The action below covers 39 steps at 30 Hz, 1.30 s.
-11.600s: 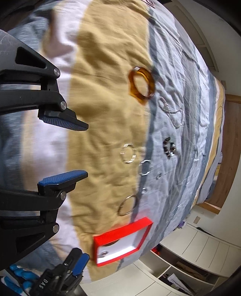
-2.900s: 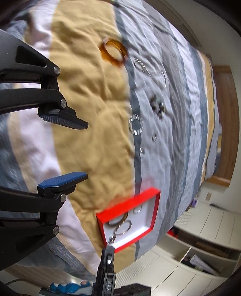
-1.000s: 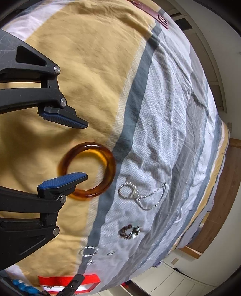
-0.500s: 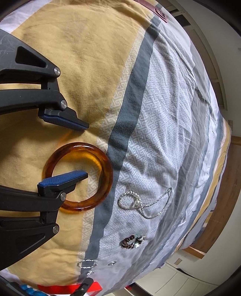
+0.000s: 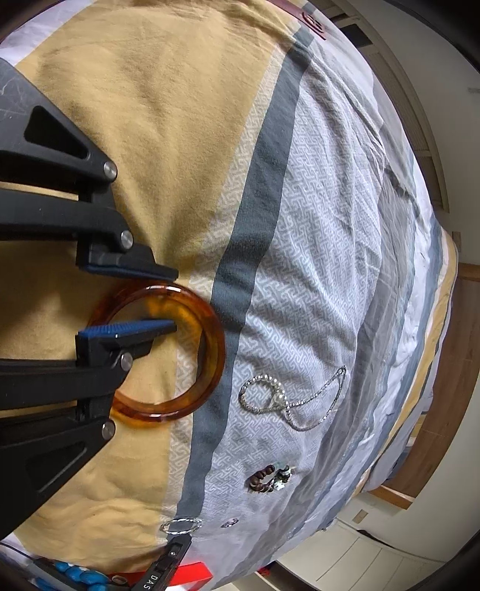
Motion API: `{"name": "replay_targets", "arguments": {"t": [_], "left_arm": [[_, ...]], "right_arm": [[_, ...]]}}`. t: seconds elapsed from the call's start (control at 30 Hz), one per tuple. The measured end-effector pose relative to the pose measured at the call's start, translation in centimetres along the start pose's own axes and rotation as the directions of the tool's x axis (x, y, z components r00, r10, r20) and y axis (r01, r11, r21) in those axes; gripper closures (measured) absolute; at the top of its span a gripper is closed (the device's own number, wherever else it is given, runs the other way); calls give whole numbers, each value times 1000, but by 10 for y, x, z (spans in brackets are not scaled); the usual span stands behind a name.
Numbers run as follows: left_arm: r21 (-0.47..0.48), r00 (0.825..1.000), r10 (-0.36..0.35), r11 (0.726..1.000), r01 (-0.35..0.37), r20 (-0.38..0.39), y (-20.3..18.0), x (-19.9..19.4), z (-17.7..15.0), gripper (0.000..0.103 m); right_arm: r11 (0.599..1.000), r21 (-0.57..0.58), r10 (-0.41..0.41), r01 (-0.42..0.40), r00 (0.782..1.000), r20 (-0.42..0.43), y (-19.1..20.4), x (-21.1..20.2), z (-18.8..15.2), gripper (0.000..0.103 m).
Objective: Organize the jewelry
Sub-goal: 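Grasp the amber bangle with the left gripper while the right gripper grasps a small silver hoop, then carry the amber bangle and silver hoop into the red box and open both grippers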
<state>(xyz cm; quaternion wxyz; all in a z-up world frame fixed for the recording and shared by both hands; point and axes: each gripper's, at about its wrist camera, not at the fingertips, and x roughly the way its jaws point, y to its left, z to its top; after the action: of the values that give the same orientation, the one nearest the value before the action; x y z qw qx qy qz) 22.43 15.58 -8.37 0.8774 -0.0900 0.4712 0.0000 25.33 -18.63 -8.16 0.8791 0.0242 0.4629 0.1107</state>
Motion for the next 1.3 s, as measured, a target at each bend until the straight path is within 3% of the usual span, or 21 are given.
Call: {"name": "replay_targets", "arguments": {"t": [0.07,0.37,0.73,1.07,1.3], "left_arm": [[5,1000,-2,1000,2,-2,-1,-1,0,91],[13,999,32,999,-32,14,-7,-21,-6,92],[38,998,43,998,-45,50,-17,-65,-17,93],[90,994,42,995,-52,102,-40,-111,-32,93],[147,992,2,989,-21,129,-76,-138,-43,93]], "right_arm": [[1000,9,9,-9,1000,-1,-2,-1,0,85],[999,0,33,-33,999,21,3,-26,-6,85],[999,-2,52,-52,994,95,9,-94,-22,85],[998,52,24,-33,986,162,-16,-162,-56,85],[995,102,-13,-9,978,209,-46,-204,-84,85]]}}
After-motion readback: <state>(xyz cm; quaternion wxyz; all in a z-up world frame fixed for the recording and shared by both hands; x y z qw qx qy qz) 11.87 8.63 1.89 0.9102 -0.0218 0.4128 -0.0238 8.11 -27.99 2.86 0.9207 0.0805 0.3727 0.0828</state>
